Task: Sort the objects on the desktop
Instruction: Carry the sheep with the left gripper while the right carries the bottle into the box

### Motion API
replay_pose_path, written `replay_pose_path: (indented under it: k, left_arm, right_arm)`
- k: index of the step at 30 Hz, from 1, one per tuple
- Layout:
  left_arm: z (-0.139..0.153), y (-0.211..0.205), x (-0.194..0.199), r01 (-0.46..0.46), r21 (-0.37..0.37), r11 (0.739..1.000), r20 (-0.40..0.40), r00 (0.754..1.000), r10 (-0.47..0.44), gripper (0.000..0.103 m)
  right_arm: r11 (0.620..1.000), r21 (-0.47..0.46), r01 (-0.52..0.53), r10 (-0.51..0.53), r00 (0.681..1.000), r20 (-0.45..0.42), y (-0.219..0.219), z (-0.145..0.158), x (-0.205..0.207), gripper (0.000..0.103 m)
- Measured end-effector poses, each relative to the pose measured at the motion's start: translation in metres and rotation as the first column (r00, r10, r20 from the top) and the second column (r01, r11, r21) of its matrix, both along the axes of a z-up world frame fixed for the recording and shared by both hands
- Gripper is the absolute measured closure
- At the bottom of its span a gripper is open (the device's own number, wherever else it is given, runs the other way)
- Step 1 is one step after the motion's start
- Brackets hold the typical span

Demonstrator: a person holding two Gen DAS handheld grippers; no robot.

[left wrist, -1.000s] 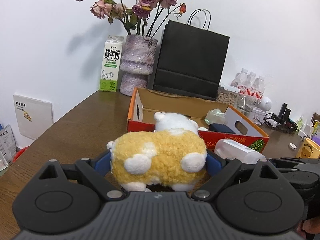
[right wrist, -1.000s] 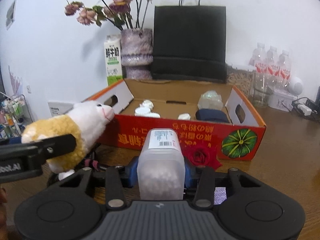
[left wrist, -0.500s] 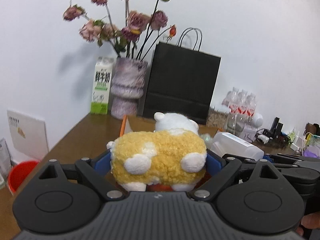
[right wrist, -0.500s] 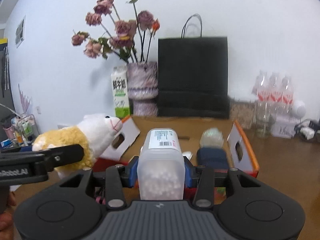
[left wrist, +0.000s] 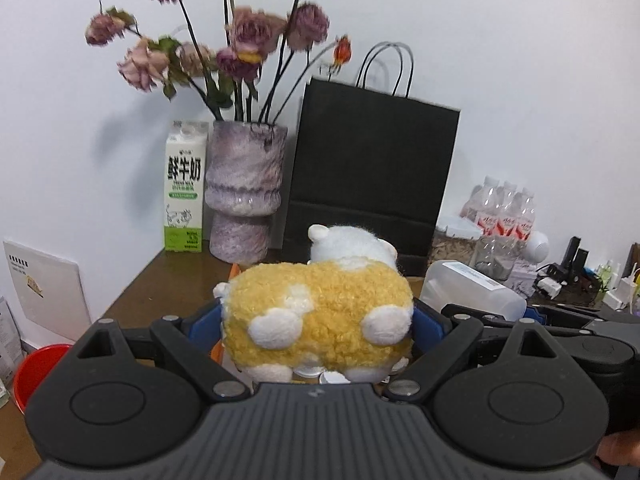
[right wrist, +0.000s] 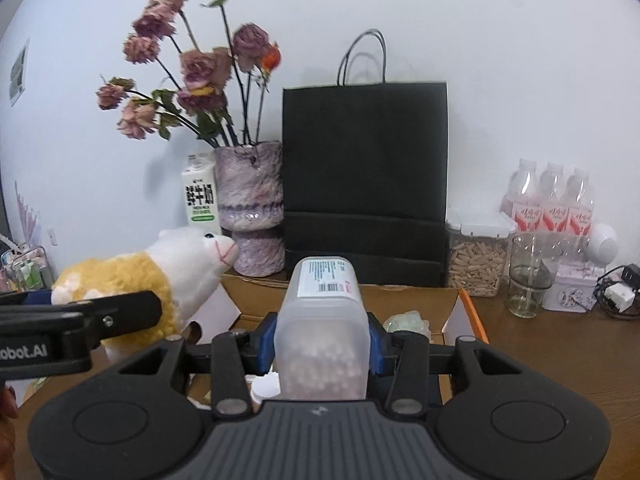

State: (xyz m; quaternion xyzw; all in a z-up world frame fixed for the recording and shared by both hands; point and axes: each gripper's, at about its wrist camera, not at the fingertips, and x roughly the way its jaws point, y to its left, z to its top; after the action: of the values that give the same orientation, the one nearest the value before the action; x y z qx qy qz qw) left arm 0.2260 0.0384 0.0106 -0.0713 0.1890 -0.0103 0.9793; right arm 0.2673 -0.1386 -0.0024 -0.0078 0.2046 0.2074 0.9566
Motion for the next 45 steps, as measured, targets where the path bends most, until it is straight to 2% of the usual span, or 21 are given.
replay_pose_path:
  k: [7,12,23,29,30,31,32,34,37,40,45]
  left_arm:
    - [-0.029,0.008,0.04,-0.004,-0.007,1.0,-0.094,0.996,0.003,0.009]
    - [-0.042,0.006,0.059,0.017,-0.003,1.0,-0.144,0.989,-0.017,0.009]
    - [-0.059,0.0,0.071,0.035,0.047,0.998,-0.196,0.98,-0.025,0.008]
    - [-0.06,-0.003,0.069,0.049,0.064,0.997,-0.211,0.977,-0.035,0.002]
    - [-0.06,-0.004,0.069,0.053,0.068,0.996,-0.21,0.977,-0.038,0.0]
    - [-0.06,-0.004,0.068,0.056,0.071,0.996,-0.207,0.977,-0.04,0.0]
    - [-0.06,-0.005,0.067,0.05,0.075,0.996,-0.206,0.978,-0.033,0.0]
    - [-0.058,-0.003,0.065,0.038,0.073,0.997,-0.206,0.978,-0.022,0.0]
    - [-0.052,0.002,0.062,0.028,0.039,0.999,-0.195,0.981,-0.02,0.0]
    - [-0.046,0.006,0.058,0.016,0.028,0.999,-0.175,0.984,-0.011,0.0]
    - [-0.041,0.004,0.054,0.012,0.053,0.999,-0.156,0.988,-0.003,0.0]
  right_arm:
    - [1.0,-0.008,0.006,-0.007,0.997,-0.074,0.005,-0.033,0.033,0.061]
    - [0.999,-0.043,0.005,-0.008,0.997,-0.081,0.012,-0.049,0.039,0.061]
    - [0.998,-0.07,0.006,-0.014,0.994,-0.112,0.011,-0.062,0.046,0.06]
    - [0.996,-0.091,-0.002,-0.009,0.992,-0.124,0.011,-0.064,0.045,0.06]
    - [0.995,-0.097,-0.002,-0.01,0.992,-0.128,0.011,-0.065,0.045,0.057]
    - [0.995,-0.099,0.0,-0.013,0.991,-0.13,0.011,-0.064,0.045,0.048]
    - [0.995,-0.101,0.005,-0.018,0.991,-0.13,0.01,-0.064,0.045,0.045]
    - [0.995,-0.101,0.019,-0.032,0.992,-0.123,0.007,-0.06,0.044,0.027]
    - [0.994,-0.102,0.029,-0.041,0.993,-0.112,0.0,-0.053,0.043,0.009]
    - [0.995,-0.099,0.032,-0.043,0.993,-0.11,-0.006,-0.046,0.041,0.0]
    - [0.995,-0.097,0.016,-0.026,0.995,-0.101,-0.009,-0.041,0.037,0.0]
